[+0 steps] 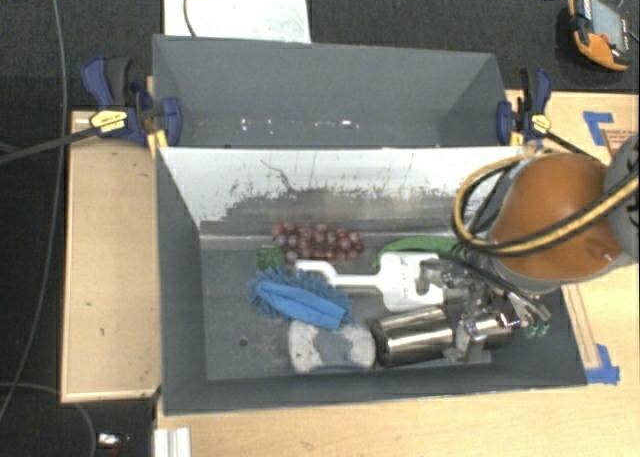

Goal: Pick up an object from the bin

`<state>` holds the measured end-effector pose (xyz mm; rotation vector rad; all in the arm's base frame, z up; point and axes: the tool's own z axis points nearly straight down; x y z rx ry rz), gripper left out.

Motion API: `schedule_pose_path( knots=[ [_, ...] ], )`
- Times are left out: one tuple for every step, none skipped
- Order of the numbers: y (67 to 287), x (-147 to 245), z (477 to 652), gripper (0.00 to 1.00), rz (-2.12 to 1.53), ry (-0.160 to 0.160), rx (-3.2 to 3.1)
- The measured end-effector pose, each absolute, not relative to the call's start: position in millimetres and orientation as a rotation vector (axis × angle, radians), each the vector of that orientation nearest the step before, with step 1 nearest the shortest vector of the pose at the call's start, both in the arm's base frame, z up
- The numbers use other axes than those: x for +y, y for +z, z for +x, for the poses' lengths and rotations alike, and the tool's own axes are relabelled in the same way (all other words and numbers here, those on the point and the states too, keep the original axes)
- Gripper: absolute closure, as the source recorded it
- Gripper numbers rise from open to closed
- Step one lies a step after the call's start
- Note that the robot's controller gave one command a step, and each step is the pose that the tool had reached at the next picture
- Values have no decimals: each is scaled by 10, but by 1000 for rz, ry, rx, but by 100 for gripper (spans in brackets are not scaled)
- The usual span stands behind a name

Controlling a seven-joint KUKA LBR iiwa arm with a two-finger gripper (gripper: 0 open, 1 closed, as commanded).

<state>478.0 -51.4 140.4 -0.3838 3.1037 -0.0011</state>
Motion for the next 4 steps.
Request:
schedule_pose_path(
  knots=[
    [991,-175,4759,0,149,3,3124],
    [712,-211,4790,0,-651,-7,3046],
    [711,-60,4839,100,585,7,3055],
    [717,-45,4845,100,588,8,3054]
  ],
)
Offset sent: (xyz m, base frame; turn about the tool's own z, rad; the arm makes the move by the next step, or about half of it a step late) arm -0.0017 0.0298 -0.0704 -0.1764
